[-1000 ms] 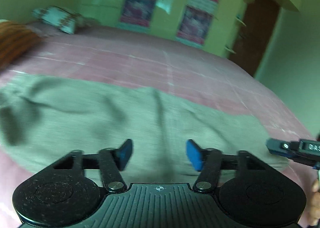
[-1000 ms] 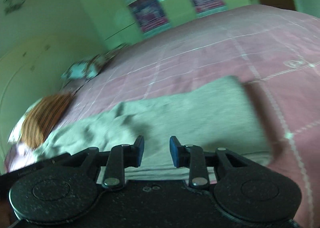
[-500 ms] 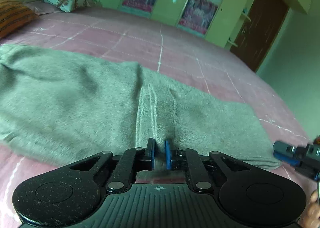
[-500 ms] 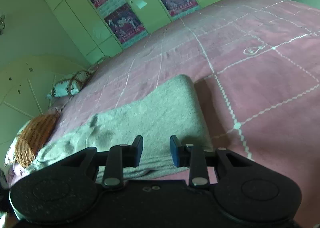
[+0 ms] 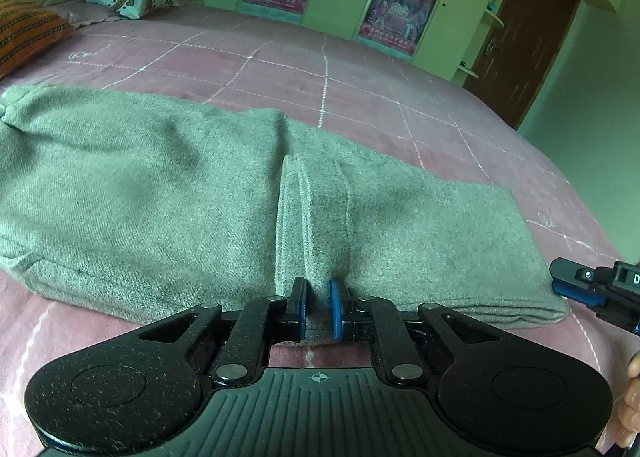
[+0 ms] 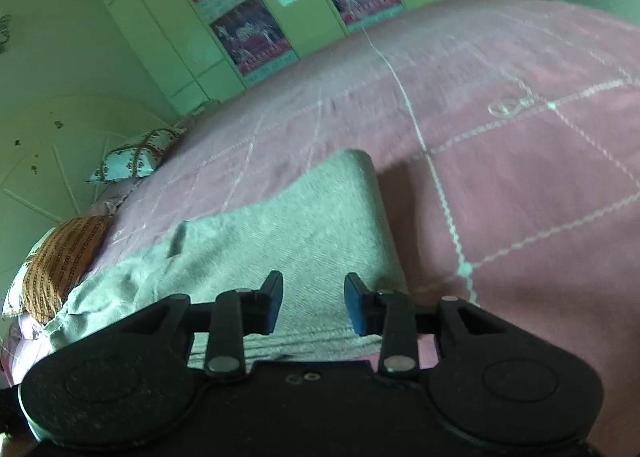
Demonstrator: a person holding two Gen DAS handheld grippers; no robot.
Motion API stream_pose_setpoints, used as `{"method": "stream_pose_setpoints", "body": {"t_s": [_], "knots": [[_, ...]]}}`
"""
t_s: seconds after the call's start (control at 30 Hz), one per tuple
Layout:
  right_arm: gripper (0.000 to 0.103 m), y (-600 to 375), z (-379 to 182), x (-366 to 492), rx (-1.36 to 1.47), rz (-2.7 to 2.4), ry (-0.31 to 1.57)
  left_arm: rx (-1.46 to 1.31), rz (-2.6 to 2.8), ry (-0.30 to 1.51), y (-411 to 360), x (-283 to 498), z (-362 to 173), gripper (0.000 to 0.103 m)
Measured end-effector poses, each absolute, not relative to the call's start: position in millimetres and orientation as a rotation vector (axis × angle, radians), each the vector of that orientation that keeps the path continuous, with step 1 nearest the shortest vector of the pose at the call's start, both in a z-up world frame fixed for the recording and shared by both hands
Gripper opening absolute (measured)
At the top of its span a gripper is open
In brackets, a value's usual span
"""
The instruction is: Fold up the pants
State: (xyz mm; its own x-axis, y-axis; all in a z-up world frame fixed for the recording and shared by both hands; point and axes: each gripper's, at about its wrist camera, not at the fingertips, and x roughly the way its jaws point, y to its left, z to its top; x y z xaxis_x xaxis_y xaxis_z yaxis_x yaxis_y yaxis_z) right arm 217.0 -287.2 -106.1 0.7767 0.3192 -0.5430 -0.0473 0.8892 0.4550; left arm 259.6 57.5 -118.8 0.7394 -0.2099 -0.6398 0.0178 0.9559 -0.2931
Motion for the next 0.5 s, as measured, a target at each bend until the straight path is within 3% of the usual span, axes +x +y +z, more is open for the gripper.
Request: {"method": "stream_pose_setpoints", "body": {"t_s": [0.2,0.5], "knots": [[0.026,-282,-120,232,0.350,0.201,0.765,-0.285,-0.128,0.731,60,257,-118,0.014],[0.027,-292,-74,252,0.298,0.209,0.630,-0.178,-0.185,0.616,39,286,-72,0.015]]}}
